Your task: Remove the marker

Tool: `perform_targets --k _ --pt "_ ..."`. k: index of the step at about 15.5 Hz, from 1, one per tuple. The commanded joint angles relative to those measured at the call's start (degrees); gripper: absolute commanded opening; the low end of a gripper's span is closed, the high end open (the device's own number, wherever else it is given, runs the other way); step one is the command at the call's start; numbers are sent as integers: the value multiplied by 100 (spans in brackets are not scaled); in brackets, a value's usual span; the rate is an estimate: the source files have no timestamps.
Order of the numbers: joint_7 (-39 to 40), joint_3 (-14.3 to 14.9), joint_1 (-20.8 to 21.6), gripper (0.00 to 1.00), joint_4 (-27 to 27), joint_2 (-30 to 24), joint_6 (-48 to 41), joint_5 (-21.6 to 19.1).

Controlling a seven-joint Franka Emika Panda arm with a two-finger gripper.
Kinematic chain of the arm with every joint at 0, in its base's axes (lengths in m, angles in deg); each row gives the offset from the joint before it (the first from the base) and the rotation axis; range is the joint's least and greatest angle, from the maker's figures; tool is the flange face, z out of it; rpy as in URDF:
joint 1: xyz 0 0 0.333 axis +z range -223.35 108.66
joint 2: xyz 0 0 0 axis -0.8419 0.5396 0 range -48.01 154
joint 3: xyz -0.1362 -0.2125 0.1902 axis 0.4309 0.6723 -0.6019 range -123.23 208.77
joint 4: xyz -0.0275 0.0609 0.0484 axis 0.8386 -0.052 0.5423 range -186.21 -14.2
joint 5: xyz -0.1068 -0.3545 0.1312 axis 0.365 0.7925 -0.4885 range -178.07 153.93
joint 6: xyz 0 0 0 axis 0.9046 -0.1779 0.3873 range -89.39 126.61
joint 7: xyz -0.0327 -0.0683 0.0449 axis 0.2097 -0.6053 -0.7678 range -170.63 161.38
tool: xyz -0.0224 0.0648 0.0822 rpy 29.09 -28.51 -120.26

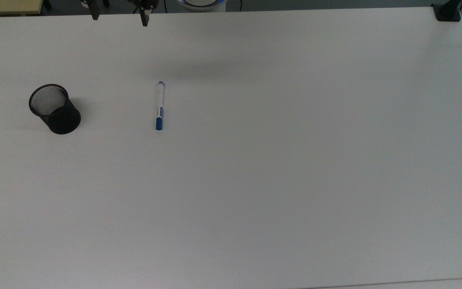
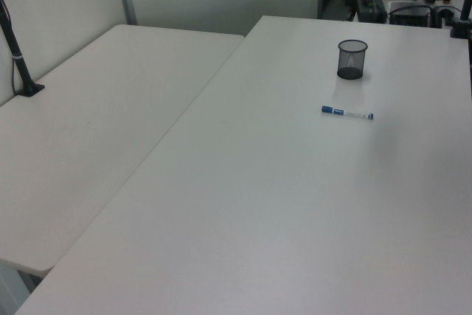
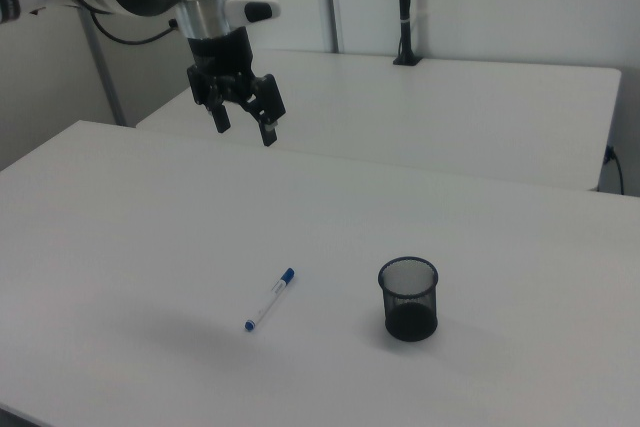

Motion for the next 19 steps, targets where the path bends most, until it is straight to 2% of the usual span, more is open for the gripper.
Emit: perform_targets --k 1,5,8,12,19 --pt "442 14 -61 100 -106 -270 -134 -106" --pt "1146 -21 -105 100 -203 -384 -99 -98" --pt "981 -126 -113 100 -160 -358 33 -115" --pt "313 -548 -166 100 -203 -262 16 -98" --pt "321 -549 -149 100 -230 -261 24 -71"
